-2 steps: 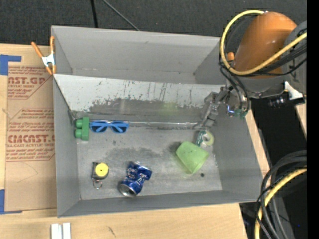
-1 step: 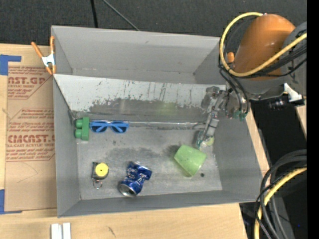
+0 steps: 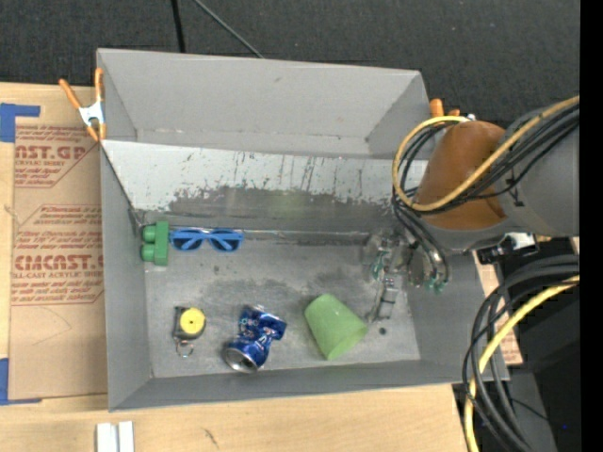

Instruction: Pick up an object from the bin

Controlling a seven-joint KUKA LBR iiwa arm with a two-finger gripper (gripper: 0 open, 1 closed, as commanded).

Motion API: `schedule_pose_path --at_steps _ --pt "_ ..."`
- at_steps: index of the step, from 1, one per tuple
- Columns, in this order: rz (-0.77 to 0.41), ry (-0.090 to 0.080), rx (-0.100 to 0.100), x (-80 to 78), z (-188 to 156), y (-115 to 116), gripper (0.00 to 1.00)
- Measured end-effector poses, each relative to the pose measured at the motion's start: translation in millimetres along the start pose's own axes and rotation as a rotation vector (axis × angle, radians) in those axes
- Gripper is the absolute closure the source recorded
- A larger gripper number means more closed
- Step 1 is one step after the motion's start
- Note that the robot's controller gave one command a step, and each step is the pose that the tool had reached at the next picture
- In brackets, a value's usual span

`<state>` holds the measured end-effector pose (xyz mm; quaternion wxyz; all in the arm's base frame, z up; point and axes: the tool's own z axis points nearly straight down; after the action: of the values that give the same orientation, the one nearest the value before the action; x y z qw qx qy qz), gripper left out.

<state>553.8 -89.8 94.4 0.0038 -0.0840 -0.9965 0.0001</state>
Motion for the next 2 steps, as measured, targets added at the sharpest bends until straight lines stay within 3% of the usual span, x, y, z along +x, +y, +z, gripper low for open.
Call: schedule_pose_path --at_steps 1,2 --pt "-0.13 -0.015 -0.001 76.1 24.8 24.9 0.0" --pt "-0.13 -0.008 -0.001 77.2 25.5 23.9 1.0"
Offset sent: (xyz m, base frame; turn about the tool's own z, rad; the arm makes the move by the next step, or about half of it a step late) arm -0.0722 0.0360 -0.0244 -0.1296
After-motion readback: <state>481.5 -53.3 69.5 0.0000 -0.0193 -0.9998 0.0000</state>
